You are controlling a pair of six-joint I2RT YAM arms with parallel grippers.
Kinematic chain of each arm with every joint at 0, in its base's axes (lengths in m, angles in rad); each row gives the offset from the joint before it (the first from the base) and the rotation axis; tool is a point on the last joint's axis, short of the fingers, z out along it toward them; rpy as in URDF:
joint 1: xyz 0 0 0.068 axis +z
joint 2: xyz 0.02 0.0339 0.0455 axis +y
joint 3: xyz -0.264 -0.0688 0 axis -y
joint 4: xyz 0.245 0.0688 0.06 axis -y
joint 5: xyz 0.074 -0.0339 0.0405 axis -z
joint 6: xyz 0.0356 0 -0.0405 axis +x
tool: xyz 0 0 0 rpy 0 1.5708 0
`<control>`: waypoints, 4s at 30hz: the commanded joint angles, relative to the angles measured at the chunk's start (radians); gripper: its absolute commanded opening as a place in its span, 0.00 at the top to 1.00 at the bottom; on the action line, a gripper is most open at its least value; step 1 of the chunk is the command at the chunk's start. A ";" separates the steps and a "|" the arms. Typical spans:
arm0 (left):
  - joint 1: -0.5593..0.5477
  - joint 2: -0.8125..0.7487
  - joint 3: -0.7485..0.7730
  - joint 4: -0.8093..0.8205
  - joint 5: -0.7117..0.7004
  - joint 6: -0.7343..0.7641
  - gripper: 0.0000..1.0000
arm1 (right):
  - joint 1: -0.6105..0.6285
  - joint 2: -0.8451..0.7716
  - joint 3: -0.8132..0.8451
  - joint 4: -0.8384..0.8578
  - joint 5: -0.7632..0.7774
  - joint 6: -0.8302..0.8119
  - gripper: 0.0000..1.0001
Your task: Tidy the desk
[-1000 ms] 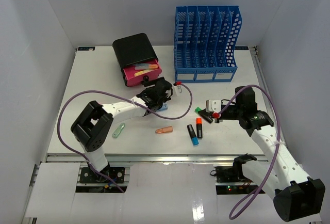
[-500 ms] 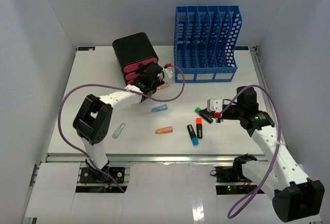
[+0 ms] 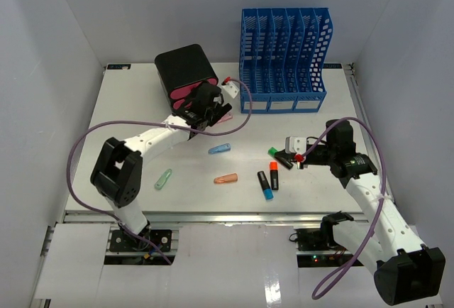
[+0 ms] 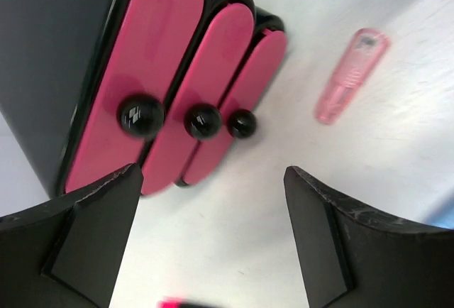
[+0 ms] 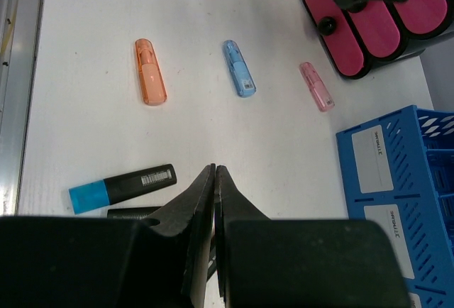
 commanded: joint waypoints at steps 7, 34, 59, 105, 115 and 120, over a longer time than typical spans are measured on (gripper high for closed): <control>0.045 -0.310 -0.142 -0.051 0.050 -0.765 0.12 | -0.015 0.008 0.008 0.035 -0.021 0.088 0.89; 0.102 0.157 0.154 -0.058 -0.156 -1.103 0.25 | -0.024 0.013 0.014 0.056 0.010 0.147 0.86; 0.101 0.248 0.093 0.169 -0.271 -0.967 0.40 | -0.024 0.018 0.011 0.056 0.008 0.142 0.87; -0.109 -0.100 -0.281 0.114 -0.285 -1.155 0.73 | -0.026 0.021 0.005 0.056 0.018 0.132 0.87; -0.121 -0.078 -0.244 0.079 -0.295 -1.145 0.02 | -0.026 0.017 -0.010 0.053 -0.002 0.126 0.71; -0.121 -0.128 -0.260 0.078 -0.189 -1.086 0.02 | -0.025 0.028 -0.001 0.057 0.037 0.202 0.36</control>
